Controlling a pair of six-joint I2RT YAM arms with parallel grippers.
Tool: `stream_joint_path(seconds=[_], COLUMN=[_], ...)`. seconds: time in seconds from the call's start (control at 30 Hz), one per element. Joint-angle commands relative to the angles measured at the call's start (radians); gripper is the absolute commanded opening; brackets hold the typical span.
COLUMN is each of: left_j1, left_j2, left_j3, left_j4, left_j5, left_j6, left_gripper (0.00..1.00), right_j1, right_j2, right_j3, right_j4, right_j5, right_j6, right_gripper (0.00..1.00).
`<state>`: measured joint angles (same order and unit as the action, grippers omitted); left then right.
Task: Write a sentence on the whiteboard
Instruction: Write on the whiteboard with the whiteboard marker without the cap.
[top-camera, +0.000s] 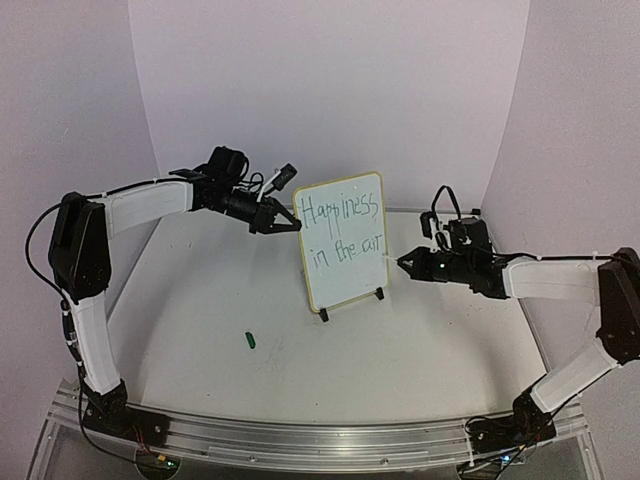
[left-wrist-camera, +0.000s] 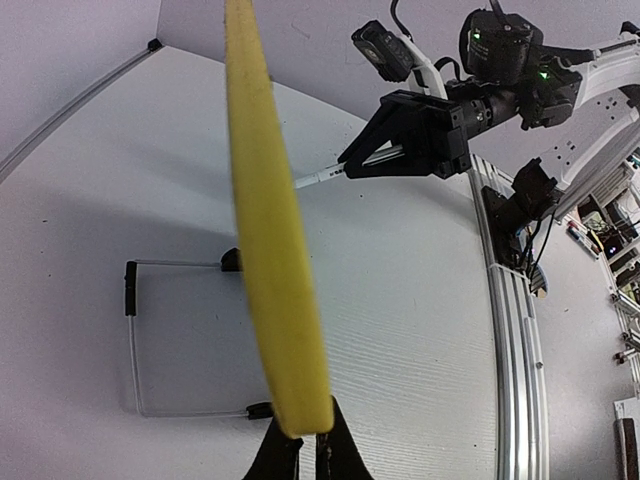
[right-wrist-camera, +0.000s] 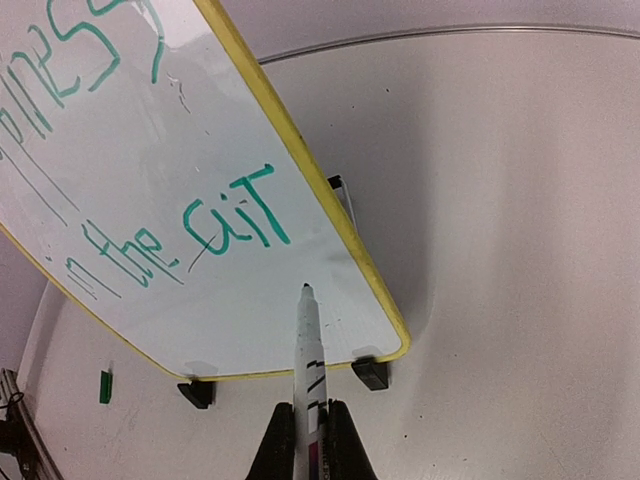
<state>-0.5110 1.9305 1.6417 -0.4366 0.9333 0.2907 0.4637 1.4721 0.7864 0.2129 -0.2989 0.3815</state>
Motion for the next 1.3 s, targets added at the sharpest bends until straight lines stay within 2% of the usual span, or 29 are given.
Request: stream_joint_path(seconds=[0.0,0.93,1.27], left_j1=[-0.034,-0.034,-0.034], left_j2=[0.003,0.005,0.006], left_j3=[-0.019,-0.019,-0.021], left_j4=[-0.101,-0.099,-0.096], left_j5=[-0.021,-0.018,-0.027], left_j6=[-0.003,-0.004,-0.007], left_gripper=[0.0,0.0,0.0], right_j1=[0.006,0.006,0.007], right_j2=[0.021,0.075,-0.013], right_j3=[0.052,0.089,0.037], right_j4=[0.037,0.046,0.038], right_j5=[0.036,0.068,0.054], right_j6=[-0.015,-0.026,-0.01], right_gripper=[0.0,0.0,0.0])
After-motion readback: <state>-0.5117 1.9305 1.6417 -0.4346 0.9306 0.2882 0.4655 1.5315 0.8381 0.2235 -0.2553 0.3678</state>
